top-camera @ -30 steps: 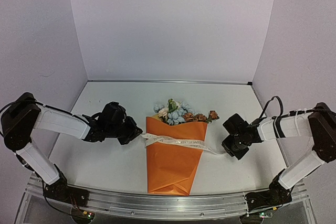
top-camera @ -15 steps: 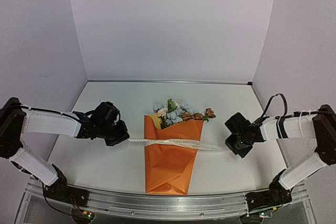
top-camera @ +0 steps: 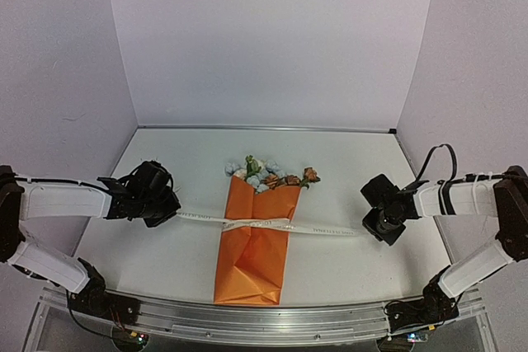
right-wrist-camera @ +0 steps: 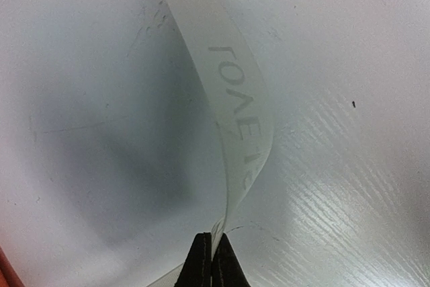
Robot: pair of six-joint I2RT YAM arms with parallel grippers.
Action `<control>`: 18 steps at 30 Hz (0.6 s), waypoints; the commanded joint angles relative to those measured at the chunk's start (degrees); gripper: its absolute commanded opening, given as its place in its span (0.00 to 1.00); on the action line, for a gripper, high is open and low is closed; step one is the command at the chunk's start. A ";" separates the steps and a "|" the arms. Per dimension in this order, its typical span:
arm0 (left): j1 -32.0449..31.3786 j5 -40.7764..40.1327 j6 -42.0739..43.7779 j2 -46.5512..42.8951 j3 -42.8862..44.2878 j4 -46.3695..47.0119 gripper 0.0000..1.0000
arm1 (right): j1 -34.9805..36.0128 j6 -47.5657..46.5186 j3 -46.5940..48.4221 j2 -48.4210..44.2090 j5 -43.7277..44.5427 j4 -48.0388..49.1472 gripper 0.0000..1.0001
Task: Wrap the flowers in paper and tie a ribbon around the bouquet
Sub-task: Tie the ribbon around the folded bouquet.
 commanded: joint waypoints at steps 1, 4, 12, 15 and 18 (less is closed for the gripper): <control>3.14 -3.01 1.01 -2.65 -2.43 0.37 0.00 | -2.11 -3.17 1.53 -0.85 2.85 -4.37 0.00; 5.84 -1.50 1.20 -3.32 -4.45 2.08 0.00 | -3.35 -5.01 2.47 -0.48 2.86 -5.16 0.00; 26.61 9.76 5.43 -1.27 -8.19 6.35 0.00 | -11.53 -9.71 2.74 -1.97 1.40 -7.47 0.00; 34.64 14.33 6.44 0.44 -7.85 7.99 0.00 | -16.30 -10.50 2.58 -3.52 0.71 -9.18 0.00; 41.49 18.07 7.30 2.07 -7.02 8.76 0.00 | -21.88 -11.38 1.73 -5.14 -0.71 -9.96 0.00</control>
